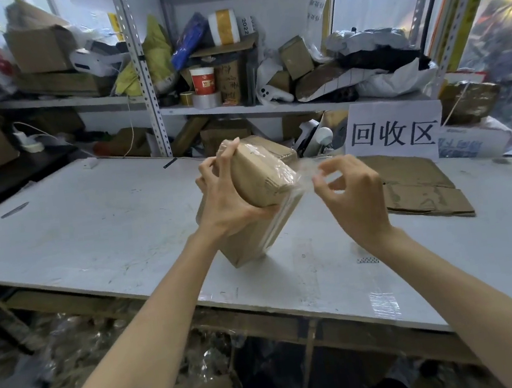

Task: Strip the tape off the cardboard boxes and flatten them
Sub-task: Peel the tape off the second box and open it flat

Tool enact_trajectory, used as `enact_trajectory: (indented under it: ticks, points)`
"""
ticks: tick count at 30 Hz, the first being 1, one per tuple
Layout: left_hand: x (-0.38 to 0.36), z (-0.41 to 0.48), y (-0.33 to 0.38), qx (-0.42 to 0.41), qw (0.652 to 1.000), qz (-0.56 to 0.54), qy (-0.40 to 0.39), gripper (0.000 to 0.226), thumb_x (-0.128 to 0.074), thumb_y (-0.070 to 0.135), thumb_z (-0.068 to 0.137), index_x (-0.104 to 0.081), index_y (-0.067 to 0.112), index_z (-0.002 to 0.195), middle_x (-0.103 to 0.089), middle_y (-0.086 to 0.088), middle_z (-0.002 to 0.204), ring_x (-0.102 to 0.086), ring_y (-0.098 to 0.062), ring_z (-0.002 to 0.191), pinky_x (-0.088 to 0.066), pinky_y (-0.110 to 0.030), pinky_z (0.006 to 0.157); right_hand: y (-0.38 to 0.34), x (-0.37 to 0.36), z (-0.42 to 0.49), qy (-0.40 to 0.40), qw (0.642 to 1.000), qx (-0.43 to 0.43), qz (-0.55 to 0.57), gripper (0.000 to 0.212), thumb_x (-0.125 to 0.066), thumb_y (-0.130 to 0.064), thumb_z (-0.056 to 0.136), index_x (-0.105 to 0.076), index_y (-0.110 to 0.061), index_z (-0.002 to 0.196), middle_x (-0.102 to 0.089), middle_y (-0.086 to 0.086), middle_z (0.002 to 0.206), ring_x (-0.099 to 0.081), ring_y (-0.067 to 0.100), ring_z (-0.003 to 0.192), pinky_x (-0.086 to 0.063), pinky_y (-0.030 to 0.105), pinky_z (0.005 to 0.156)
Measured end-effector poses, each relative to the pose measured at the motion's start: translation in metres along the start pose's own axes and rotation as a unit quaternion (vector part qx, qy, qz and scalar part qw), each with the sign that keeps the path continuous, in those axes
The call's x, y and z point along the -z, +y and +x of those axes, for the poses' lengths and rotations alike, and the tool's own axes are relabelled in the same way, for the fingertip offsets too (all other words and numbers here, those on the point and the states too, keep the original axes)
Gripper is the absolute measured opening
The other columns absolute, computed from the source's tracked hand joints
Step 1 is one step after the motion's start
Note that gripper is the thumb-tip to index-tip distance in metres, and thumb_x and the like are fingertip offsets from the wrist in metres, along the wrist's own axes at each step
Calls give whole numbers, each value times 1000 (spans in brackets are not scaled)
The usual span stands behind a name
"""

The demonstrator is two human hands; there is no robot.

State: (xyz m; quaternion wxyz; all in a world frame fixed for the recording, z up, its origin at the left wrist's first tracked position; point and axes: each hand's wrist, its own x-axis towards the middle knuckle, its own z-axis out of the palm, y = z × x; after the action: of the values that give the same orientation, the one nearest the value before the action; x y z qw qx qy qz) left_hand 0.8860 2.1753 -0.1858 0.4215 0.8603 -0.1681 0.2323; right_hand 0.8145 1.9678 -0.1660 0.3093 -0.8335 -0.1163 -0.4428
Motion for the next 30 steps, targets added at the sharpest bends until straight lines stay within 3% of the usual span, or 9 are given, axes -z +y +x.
enact_trajectory:
  ticks: [2, 4, 6, 9, 12, 16, 18, 24, 30]
  points:
    - [1, 1, 4, -10, 1000, -8, 7, 122, -85, 65, 40, -20, 51, 142, -18, 6, 133, -25, -23, 117, -37, -40, 93, -2, 0, 10, 61, 997, -38, -4, 24, -68, -20, 87, -63, -6, 106, -57, 9, 107, -63, 9, 67, -47, 9, 60]
    - [6, 0, 0, -37, 999, 19, -2, 117, -84, 63, 42, -23, 49, 141, -18, 3, 135, -26, -26, 120, -43, -44, 93, -1, 7, 25, 80, 991, -102, 24, 45, -68, -28, 86, -53, -8, 124, -54, 5, 108, -61, 8, 70, -48, 12, 64]
    - [9, -5, -3, -53, 998, 44, -12, 113, -83, 63, 45, -24, 51, 140, -18, -1, 137, -27, -30, 123, -46, -46, 92, -1, 12, 34, 11, 990, -129, 52, 43, -66, -38, 86, -57, -12, 119, -63, 2, 97, -65, 10, 72, -52, 18, 64]
    - [7, -11, 0, -74, 995, 62, -19, 105, -80, 66, 45, -27, 57, 135, -18, -2, 139, -26, -27, 121, -41, -41, 90, -9, -3, 35, -161, 976, -140, 55, 39, -70, -47, 79, -71, -12, 94, -70, 0, 87, -67, 13, 79, -57, 33, 74]
    - [6, -12, 3, -80, 995, 61, -21, 100, -80, 65, 43, -33, 53, 130, -19, -3, 138, -27, -26, 119, -41, -39, 90, -13, -22, 28, -234, 953, -179, 66, 40, -78, -44, 72, -72, -10, 91, -72, 2, 88, -67, 15, 82, -56, 37, 77]
    - [11, -12, 0, -76, 995, 65, -15, 98, -80, 65, 43, -31, 50, 127, -20, -1, 136, -27, -26, 119, -42, -39, 87, -8, -30, 24, -204, 955, -190, 105, 26, -82, -27, 72, -76, -9, 90, -73, 1, 81, -67, 11, 74, -57, 28, 71]
    - [11, -13, -1, -73, 995, 66, -8, 98, -81, 64, 43, -30, 50, 126, -20, 0, 135, -27, -26, 118, -41, -39, 85, -9, -30, 24, -204, 962, -156, 88, 18, -79, -23, 76, -78, -9, 88, -74, 3, 77, -66, 11, 69, -54, 26, 66]
    - [3, -15, 2, -86, 994, 69, -3, 98, -82, 62, 43, -33, 48, 128, -18, 2, 134, -24, -23, 116, -37, -35, 84, -14, -37, 18, -199, 976, -74, -47, 19, -60, -8, 82, -67, 4, 69, -63, 16, 70, -57, 29, 69, -49, 45, 67]
    - [0, -13, 6, -83, 994, 71, -5, 97, -79, 63, 42, -33, 47, 126, -19, -1, 134, -27, -28, 117, -37, -35, 88, -10, -46, 9, -119, 977, -176, -8, 12, -61, -11, 81, -59, -8, 70, -61, 3, 71, -51, 16, 67, -33, 24, 56]
